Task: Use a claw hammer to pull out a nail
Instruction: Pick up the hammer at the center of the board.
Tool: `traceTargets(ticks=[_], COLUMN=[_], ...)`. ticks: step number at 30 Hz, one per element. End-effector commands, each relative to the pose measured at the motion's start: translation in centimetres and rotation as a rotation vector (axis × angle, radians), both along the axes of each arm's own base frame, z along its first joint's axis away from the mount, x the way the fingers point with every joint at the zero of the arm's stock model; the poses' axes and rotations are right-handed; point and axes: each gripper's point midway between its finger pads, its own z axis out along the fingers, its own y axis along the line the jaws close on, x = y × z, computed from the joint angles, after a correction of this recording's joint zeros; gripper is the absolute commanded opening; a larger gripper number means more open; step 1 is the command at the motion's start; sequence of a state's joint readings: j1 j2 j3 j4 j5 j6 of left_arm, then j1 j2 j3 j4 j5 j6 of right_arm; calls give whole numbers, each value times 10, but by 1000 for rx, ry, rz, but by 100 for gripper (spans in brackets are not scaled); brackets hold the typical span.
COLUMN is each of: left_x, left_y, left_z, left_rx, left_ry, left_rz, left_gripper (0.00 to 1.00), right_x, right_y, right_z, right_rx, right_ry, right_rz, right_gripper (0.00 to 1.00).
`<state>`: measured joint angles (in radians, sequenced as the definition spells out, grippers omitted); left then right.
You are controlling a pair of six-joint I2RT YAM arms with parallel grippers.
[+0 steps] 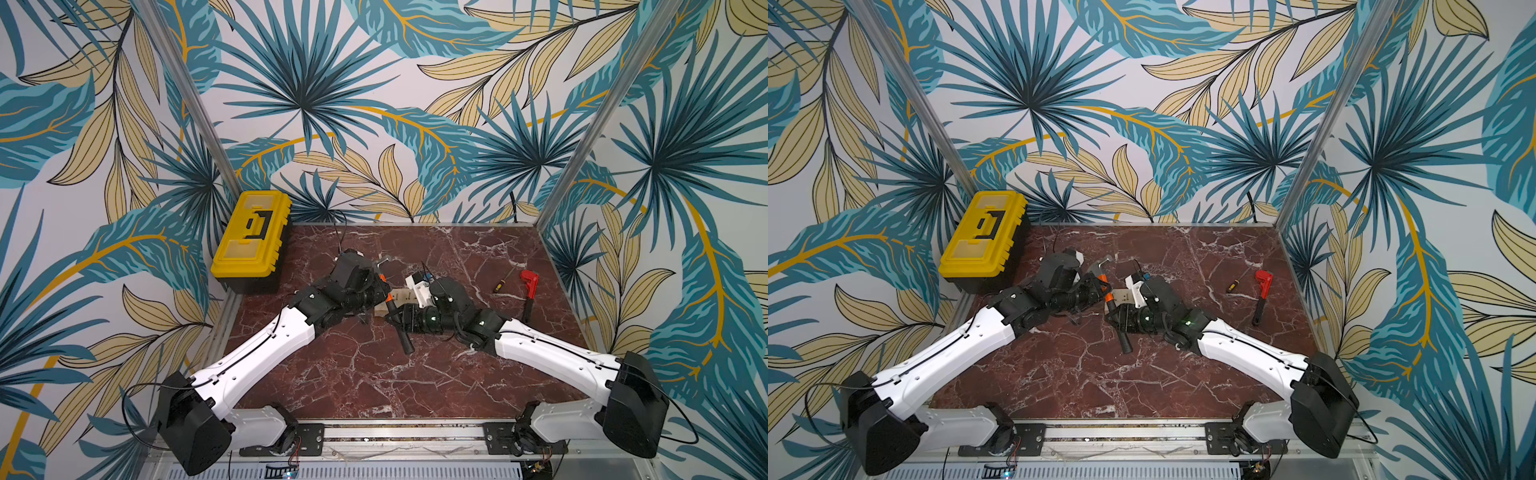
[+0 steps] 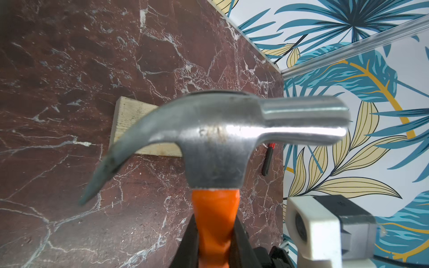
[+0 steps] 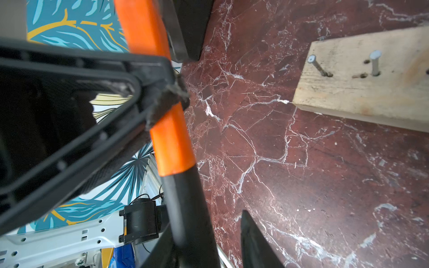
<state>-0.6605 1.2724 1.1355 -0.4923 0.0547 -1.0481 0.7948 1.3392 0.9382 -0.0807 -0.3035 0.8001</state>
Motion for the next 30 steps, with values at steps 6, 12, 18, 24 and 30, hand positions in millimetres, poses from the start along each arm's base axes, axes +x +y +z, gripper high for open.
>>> traceTargets(ticks=[6, 12, 18, 24, 30], left_x=[8, 7, 5, 3, -1], left_y=[-2, -1, 2, 15, 24], left_z=[51, 59, 64, 68, 69], left_rx=[-121, -141, -145, -134, -126], left_ry=[-163, -181, -195, -225, -235], left_rz=[26, 23, 32, 74, 66], left_gripper=[0, 0, 27, 49, 52], right_x=[-6, -12, -6, 0, 6], right_y=[-12, -15, -27, -48, -73], right_z=[-5, -7, -1, 8, 22], right_rx=[-60, -179, -269, -385, -537], right_ry=[-17, -56, -113, -179, -264], right_rz=[4, 7, -26, -67, -106], right_gripper=[27, 7, 0, 0, 0])
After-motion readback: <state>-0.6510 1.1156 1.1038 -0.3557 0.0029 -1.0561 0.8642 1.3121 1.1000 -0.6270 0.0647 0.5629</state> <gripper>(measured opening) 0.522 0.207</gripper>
